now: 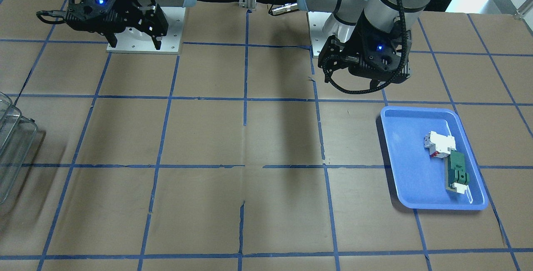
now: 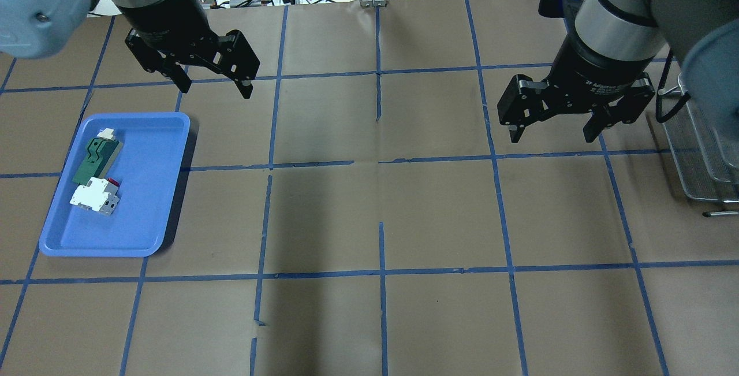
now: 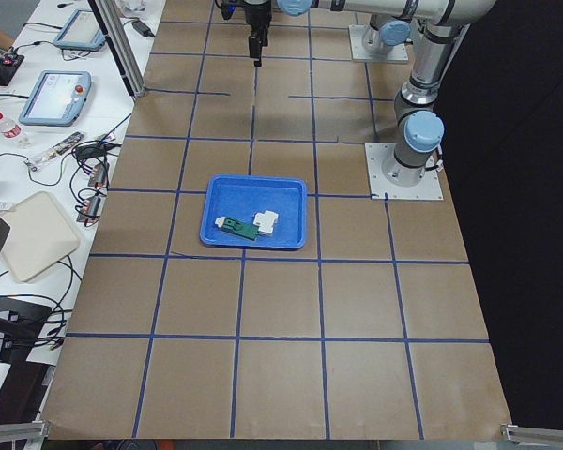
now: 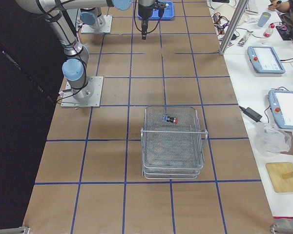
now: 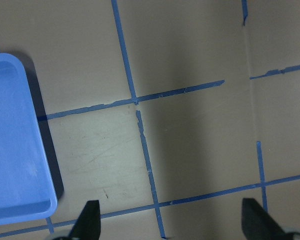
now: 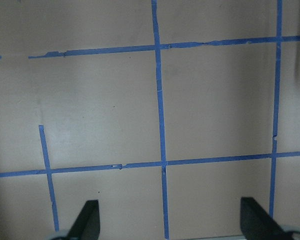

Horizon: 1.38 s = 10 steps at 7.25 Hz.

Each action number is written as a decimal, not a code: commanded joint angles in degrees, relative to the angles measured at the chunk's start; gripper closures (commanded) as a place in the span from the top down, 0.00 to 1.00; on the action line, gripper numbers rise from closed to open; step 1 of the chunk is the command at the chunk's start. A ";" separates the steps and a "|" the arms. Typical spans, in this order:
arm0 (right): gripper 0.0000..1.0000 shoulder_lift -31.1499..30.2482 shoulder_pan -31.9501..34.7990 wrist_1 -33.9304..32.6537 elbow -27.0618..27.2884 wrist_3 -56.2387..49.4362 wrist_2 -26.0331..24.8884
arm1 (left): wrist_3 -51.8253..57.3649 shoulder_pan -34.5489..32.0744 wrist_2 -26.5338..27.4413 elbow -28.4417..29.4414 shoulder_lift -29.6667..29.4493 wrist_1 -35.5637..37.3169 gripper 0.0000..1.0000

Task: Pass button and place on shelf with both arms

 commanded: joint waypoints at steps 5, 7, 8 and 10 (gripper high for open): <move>1.00 -0.27 -5.16 0.54 0.11 -0.51 0.66 | 0.00 0.00 0.00 0.00 -0.09 0.25 1.00; 1.00 -1.06 -4.90 0.89 0.28 -0.42 0.49 | -0.09 0.00 -0.09 0.00 -0.18 0.25 1.00; 1.00 -1.93 -4.37 0.98 0.46 -0.42 0.92 | -0.09 0.00 0.00 0.00 -0.18 -0.01 1.00; 1.00 -1.94 -2.18 0.90 0.98 -0.42 0.40 | -0.09 0.18 -0.09 0.00 -0.35 0.60 1.00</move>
